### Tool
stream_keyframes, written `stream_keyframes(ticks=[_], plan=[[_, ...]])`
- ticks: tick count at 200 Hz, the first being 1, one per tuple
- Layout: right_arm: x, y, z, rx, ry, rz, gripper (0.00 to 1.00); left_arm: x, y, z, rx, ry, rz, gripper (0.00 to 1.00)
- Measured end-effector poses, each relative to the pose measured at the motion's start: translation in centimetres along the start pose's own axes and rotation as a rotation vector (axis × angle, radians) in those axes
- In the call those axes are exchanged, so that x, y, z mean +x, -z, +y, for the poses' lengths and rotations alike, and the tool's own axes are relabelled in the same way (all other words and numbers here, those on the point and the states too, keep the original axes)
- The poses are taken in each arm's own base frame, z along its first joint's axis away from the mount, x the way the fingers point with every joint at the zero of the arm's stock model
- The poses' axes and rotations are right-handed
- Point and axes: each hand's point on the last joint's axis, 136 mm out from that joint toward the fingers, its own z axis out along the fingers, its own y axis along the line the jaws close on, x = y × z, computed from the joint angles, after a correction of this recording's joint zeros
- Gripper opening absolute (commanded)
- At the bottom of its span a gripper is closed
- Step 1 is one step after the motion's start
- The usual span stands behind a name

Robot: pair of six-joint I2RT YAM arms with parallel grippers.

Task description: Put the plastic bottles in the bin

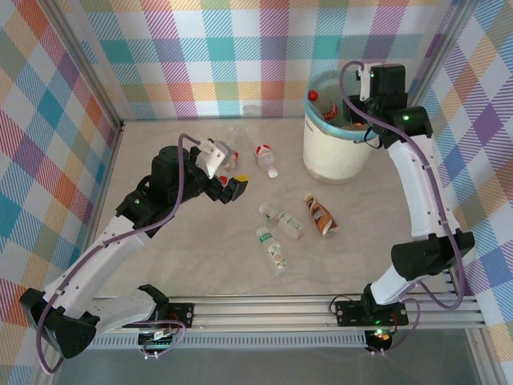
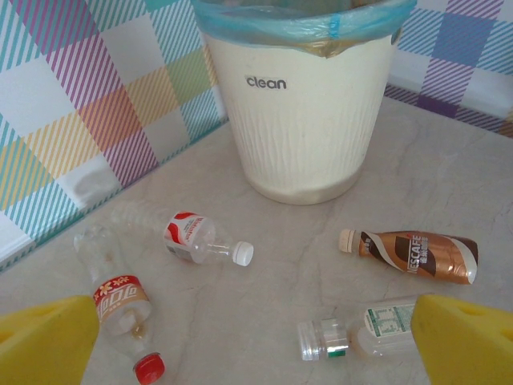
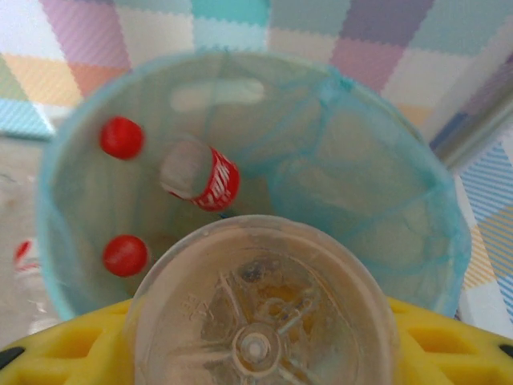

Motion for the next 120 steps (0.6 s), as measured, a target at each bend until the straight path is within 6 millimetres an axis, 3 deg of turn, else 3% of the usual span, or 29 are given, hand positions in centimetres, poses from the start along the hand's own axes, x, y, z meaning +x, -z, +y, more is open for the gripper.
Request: stream_keyframes(ticks=[37, 120], plan=[[2.8, -4.3, -0.8, 0.064, 0.003, 0.098, 0.45, 0.1, -0.1, 0.0, 0.001, 0.000, 0.004, 1.00], [5.5, -9.6, -1.7, 0.051, -0.101, 0.184, 0.51, 1.2, -0.9, -0.1, 0.007, 0.006, 0.036, 1.00]])
